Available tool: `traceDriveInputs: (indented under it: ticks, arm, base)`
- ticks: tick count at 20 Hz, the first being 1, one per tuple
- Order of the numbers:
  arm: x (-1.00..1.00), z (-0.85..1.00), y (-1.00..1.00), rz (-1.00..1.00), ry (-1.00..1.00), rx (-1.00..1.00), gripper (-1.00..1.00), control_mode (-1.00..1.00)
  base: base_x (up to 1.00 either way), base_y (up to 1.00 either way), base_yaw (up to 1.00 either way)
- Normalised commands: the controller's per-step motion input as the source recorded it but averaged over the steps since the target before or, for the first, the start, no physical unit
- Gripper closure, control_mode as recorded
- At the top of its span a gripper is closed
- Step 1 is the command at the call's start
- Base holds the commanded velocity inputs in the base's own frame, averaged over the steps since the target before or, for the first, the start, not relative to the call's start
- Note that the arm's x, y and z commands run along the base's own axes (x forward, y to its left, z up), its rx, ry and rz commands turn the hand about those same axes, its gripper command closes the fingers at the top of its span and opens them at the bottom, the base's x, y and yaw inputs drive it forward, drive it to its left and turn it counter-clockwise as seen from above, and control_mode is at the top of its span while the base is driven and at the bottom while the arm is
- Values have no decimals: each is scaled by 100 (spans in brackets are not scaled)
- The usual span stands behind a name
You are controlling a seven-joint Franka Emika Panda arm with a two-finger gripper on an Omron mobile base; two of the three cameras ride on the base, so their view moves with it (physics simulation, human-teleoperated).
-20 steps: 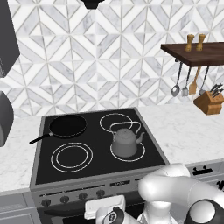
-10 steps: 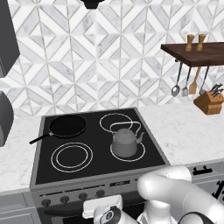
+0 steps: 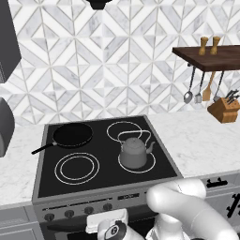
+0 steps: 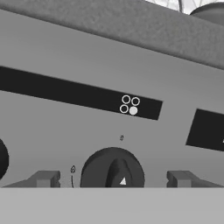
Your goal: Pick the kettle from the counter and place it on a stove burner. Then turn the burner on.
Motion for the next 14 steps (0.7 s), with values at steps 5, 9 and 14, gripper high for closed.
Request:
traceDriveInputs:
  ticks: [5, 9, 14]
  arm:
    - [0, -4, 5, 0, 2, 0, -100, -100]
    - [2, 2, -1, 0, 1, 0, -100, -100]
    - [0, 4, -11, 0, 0, 2, -100, -100]
  base:
    - [0, 0, 0]
    - [0, 0, 0]
    - [0, 0, 0]
